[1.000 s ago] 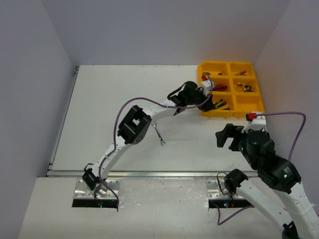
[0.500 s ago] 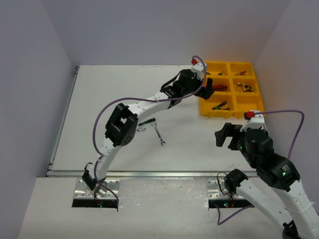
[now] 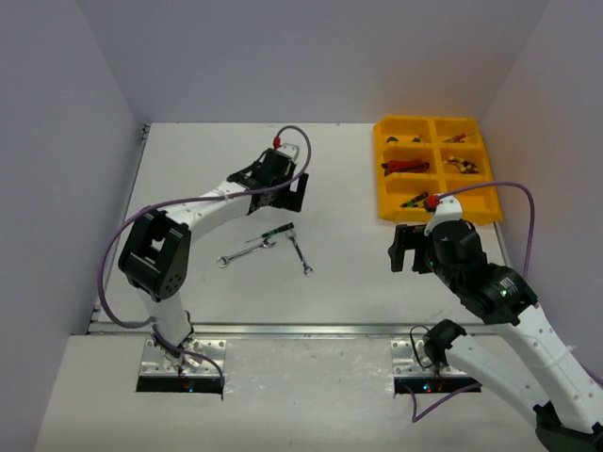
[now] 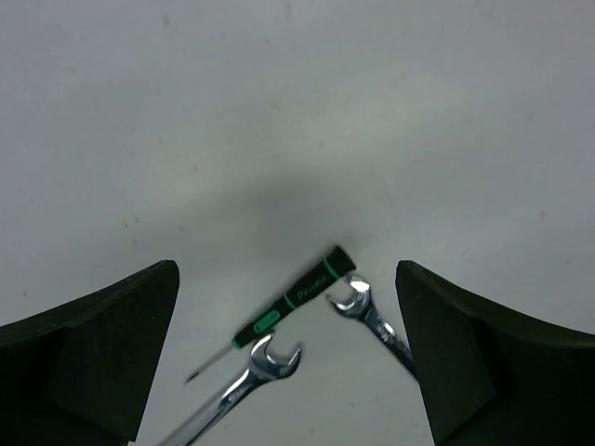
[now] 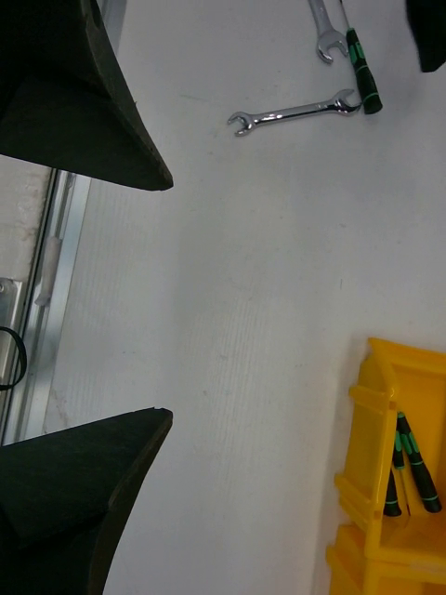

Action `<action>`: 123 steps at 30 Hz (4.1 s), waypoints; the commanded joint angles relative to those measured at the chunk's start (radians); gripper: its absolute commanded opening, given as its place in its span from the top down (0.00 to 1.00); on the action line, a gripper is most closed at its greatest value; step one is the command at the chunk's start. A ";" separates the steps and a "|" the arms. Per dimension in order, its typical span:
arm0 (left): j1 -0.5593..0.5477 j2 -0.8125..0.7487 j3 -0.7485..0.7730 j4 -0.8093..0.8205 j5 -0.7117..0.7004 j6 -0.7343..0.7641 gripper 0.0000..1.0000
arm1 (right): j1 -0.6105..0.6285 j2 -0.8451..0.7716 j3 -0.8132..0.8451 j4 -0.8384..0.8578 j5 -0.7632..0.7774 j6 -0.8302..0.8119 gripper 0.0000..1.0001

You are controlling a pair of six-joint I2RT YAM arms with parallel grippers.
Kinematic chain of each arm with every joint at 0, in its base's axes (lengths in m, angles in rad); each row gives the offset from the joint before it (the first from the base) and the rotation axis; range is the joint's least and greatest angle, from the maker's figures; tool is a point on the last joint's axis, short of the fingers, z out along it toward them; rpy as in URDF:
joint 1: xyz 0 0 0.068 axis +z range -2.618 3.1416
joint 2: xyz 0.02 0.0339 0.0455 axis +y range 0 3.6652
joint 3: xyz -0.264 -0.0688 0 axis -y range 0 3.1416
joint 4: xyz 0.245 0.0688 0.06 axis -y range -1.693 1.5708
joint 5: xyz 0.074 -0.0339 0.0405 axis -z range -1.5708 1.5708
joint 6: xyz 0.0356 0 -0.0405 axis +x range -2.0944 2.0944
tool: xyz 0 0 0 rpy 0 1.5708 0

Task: Sort the tools into containers

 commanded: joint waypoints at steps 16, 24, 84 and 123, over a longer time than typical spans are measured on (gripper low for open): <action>-0.019 0.188 0.076 -0.124 0.025 0.109 0.24 | 0.000 -0.012 -0.035 0.083 -0.120 -0.042 0.01; 0.000 0.261 0.125 -0.116 0.044 0.103 0.37 | 0.000 -0.013 -0.036 0.080 -0.116 -0.044 0.01; -0.318 0.664 0.782 0.934 0.273 -0.072 1.00 | 0.001 -0.194 0.086 -0.087 0.056 0.093 0.01; -0.119 0.029 0.443 0.044 -0.375 -0.344 0.00 | 0.000 0.078 0.072 0.044 -0.148 0.018 0.01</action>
